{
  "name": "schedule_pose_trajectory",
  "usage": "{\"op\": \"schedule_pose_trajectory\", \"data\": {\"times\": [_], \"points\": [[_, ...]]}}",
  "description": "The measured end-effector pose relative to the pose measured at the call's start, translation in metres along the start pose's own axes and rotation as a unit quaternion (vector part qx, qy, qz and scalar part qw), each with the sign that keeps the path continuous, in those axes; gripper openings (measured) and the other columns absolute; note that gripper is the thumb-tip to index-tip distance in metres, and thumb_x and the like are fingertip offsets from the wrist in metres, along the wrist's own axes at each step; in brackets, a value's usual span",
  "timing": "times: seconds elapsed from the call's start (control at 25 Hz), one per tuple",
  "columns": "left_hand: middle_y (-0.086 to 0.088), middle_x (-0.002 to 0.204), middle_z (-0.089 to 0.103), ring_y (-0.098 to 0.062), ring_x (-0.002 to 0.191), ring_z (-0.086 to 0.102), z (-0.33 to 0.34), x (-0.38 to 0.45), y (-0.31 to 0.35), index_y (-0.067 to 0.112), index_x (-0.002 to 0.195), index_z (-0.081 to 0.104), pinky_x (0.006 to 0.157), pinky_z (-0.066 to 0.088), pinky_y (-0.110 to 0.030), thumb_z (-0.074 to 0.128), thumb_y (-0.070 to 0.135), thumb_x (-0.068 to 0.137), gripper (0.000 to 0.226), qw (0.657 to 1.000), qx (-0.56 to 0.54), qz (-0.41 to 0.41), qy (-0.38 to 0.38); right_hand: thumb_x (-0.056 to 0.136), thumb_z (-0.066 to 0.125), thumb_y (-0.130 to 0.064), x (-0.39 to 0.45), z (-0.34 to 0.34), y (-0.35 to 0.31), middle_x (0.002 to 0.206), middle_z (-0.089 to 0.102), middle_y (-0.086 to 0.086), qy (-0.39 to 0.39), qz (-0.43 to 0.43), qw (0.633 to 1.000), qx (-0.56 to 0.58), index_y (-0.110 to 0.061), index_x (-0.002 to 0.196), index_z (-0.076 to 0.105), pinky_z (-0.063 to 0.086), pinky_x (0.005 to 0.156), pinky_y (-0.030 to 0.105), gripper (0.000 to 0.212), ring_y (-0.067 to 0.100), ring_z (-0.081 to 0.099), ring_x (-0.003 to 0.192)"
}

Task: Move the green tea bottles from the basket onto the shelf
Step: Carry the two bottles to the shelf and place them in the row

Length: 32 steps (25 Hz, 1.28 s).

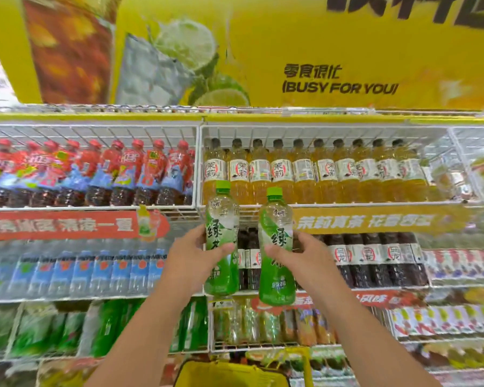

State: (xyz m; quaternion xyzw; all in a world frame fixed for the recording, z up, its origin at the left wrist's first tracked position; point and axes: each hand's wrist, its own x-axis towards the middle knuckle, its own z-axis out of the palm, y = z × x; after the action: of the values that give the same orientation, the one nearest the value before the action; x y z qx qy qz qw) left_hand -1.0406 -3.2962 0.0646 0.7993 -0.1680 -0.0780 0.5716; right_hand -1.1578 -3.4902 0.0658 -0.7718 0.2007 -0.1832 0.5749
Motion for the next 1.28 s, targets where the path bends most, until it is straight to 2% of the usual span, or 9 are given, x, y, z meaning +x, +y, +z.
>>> {"op": "schedule_pose_trajectory", "data": {"times": [0.16, 0.32, 0.44, 0.52, 0.64, 0.76, 0.92, 1.12, 1.28], "points": [[0.021, 0.112, 0.071, -0.005, 0.111, 0.063, 0.003, -0.032, 0.006, 0.043, 0.113, 0.068, 0.089, 0.050, -0.027, 0.086, 0.040, 0.075, 0.042, 0.997, -0.021, -0.025, 0.069, 0.082, 0.083, -0.042, 0.001, -0.008, -0.004, 0.101, 0.074, -0.020, -0.056, -0.025, 0.998, 0.002, -0.037, 0.109, 0.070, 0.051, 0.062, 0.018, 0.030, -0.005, 0.070, 0.082], [0.020, 0.116, 0.068, -0.001, 0.106, 0.061, -0.001, -0.071, 0.012, 0.040, 0.119, 0.066, 0.079, 0.044, -0.019, 0.085, 0.039, 0.077, 0.045, 0.989, -0.020, -0.052, 0.134, 0.080, 0.084, -0.043, -0.002, -0.001, -0.009, 0.100, 0.071, -0.024, -0.133, -0.052, 0.990, 0.010, -0.037, 0.110, 0.069, 0.052, 0.068, 0.022, 0.034, -0.005, 0.067, 0.086], [0.025, 0.110, 0.065, -0.004, 0.108, 0.060, -0.021, -0.098, 0.012, 0.046, 0.110, 0.063, 0.073, 0.044, -0.016, 0.085, 0.040, 0.078, 0.039, 0.981, -0.013, -0.079, 0.175, 0.074, 0.087, -0.049, -0.006, 0.023, -0.015, 0.105, 0.073, -0.021, -0.183, -0.058, 0.981, 0.008, -0.037, 0.112, 0.070, 0.059, 0.087, 0.040, 0.044, 0.006, 0.070, 0.096], [0.025, 0.110, 0.063, -0.006, 0.111, 0.060, -0.043, -0.117, 0.007, 0.048, 0.107, 0.060, 0.075, 0.045, -0.019, 0.085, 0.041, 0.077, 0.040, 0.973, -0.014, -0.094, 0.211, 0.072, 0.087, -0.053, -0.014, 0.049, -0.023, 0.109, 0.073, -0.020, -0.223, -0.062, 0.973, 0.023, -0.037, 0.116, 0.070, 0.059, 0.090, 0.043, 0.050, 0.008, 0.070, 0.099], [0.012, 0.131, 0.063, -0.009, 0.120, 0.058, -0.083, -0.144, -0.008, 0.030, 0.136, 0.060, 0.096, 0.050, -0.032, 0.088, 0.047, 0.070, 0.073, 0.956, 0.000, -0.109, 0.273, 0.077, 0.085, -0.050, -0.035, 0.090, -0.039, 0.103, 0.072, -0.023, -0.271, -0.073, 0.959, 0.037, -0.039, 0.110, 0.068, 0.054, 0.072, 0.022, 0.038, -0.005, 0.067, 0.084], [0.013, 0.128, 0.067, -0.005, 0.121, 0.059, -0.131, -0.177, -0.027, 0.033, 0.134, 0.063, 0.104, 0.050, -0.040, 0.087, 0.057, 0.060, 0.082, 0.941, 0.008, -0.119, 0.316, 0.078, 0.086, -0.045, -0.060, 0.144, -0.055, 0.096, 0.074, -0.021, -0.315, -0.081, 0.944, 0.046, -0.039, 0.104, 0.069, 0.046, 0.053, 0.009, 0.032, -0.010, 0.067, 0.072], [0.015, 0.127, 0.067, -0.006, 0.118, 0.062, -0.211, -0.213, -0.057, 0.033, 0.136, 0.061, 0.101, 0.053, -0.043, 0.083, 0.070, 0.048, 0.098, 0.927, 0.009, -0.114, 0.357, 0.078, 0.087, -0.041, -0.100, 0.234, -0.077, 0.090, 0.076, -0.020, -0.348, -0.085, 0.932, 0.060, -0.038, 0.106, 0.071, 0.049, 0.057, 0.011, 0.033, -0.007, 0.070, 0.074], [0.010, 0.137, 0.062, -0.008, 0.125, 0.057, -0.340, -0.244, -0.097, 0.027, 0.143, 0.055, 0.106, 0.049, -0.042, 0.086, 0.064, 0.051, 0.103, 0.918, 0.009, -0.107, 0.381, 0.078, 0.088, -0.036, -0.151, 0.362, -0.111, 0.090, 0.078, -0.015, -0.364, -0.083, 0.925, 0.067, -0.034, 0.105, 0.073, 0.055, 0.068, 0.025, 0.031, 0.004, 0.074, 0.080], [0.017, 0.132, 0.061, -0.005, 0.126, 0.054, -0.438, -0.260, -0.121, 0.023, 0.139, 0.059, 0.107, 0.047, -0.039, 0.088, 0.057, 0.056, 0.095, 0.919, 0.007, -0.109, 0.379, 0.079, 0.087, -0.034, -0.184, 0.446, -0.143, 0.090, 0.078, -0.018, -0.370, -0.079, 0.921, 0.086, -0.034, 0.104, 0.072, 0.053, 0.062, 0.018, 0.029, -0.002, 0.073, 0.075]]}}
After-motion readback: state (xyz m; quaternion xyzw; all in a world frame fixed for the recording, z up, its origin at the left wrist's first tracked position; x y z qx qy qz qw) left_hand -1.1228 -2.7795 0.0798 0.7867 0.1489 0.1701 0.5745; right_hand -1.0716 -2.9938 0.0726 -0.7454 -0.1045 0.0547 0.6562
